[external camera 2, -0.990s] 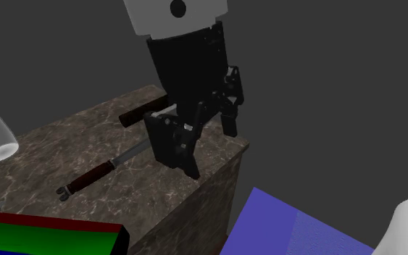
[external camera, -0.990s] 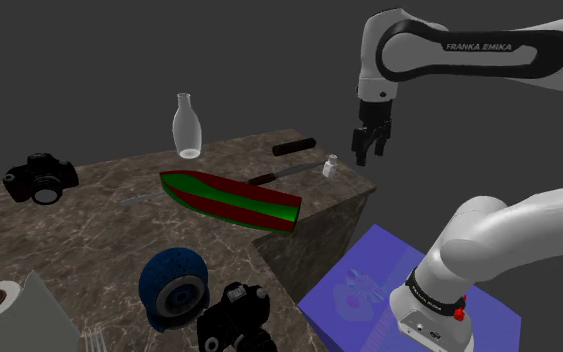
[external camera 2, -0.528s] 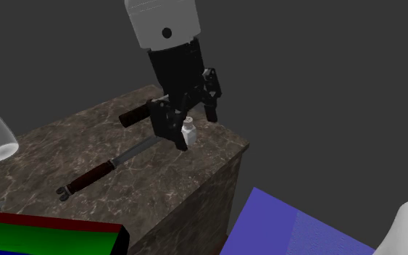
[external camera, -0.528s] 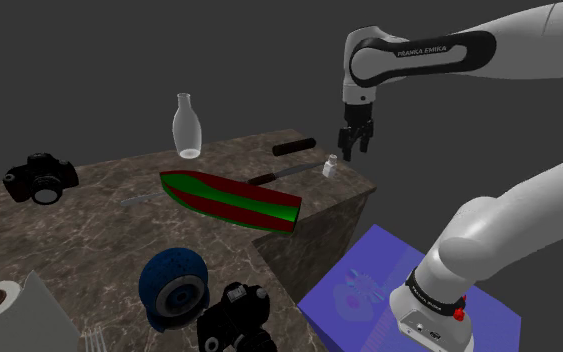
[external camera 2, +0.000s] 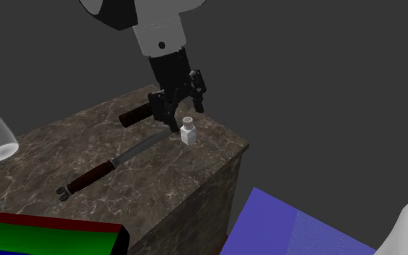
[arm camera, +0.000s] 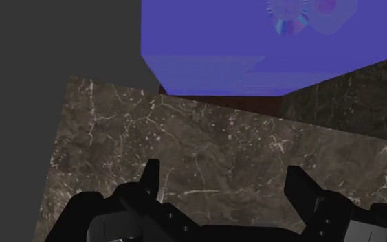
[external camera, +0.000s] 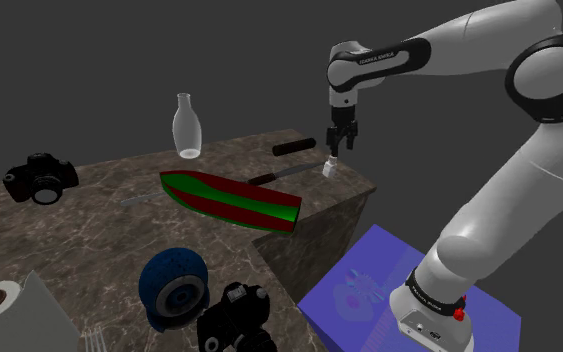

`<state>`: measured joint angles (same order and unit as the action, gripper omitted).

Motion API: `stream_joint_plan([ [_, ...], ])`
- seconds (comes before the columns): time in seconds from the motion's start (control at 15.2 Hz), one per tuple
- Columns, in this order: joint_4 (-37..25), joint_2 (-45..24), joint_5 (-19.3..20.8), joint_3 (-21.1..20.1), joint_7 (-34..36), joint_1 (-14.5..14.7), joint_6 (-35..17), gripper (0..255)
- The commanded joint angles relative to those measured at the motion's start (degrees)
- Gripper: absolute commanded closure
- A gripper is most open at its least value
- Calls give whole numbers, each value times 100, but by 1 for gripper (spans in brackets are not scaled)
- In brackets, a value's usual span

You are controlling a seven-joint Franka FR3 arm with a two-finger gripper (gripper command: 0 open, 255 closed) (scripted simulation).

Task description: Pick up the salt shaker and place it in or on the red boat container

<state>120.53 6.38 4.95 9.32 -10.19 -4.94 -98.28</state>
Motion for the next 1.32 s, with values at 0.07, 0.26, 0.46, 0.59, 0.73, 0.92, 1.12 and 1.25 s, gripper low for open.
stream_joint_plan([
  [0.07,-430,-642,-38,135,-292,-100,-160,0],
  [0.26,-1009,-1335,-126,221,-555,-205,-217,0],
  [0.46,-1668,-2044,-234,275,-803,-331,-207,0],
  [0.59,-2071,-2444,-297,291,-931,-411,-171,0],
  [0.73,-1909,-2438,-293,290,-928,-416,-326,0],
  [0.92,-1684,-2442,-290,292,-926,-420,-556,0],
  [1.12,-1498,-2452,-289,294,-925,-425,-752,0],
  [1.25,-1499,-2453,-289,294,-925,-425,-752,0],
])
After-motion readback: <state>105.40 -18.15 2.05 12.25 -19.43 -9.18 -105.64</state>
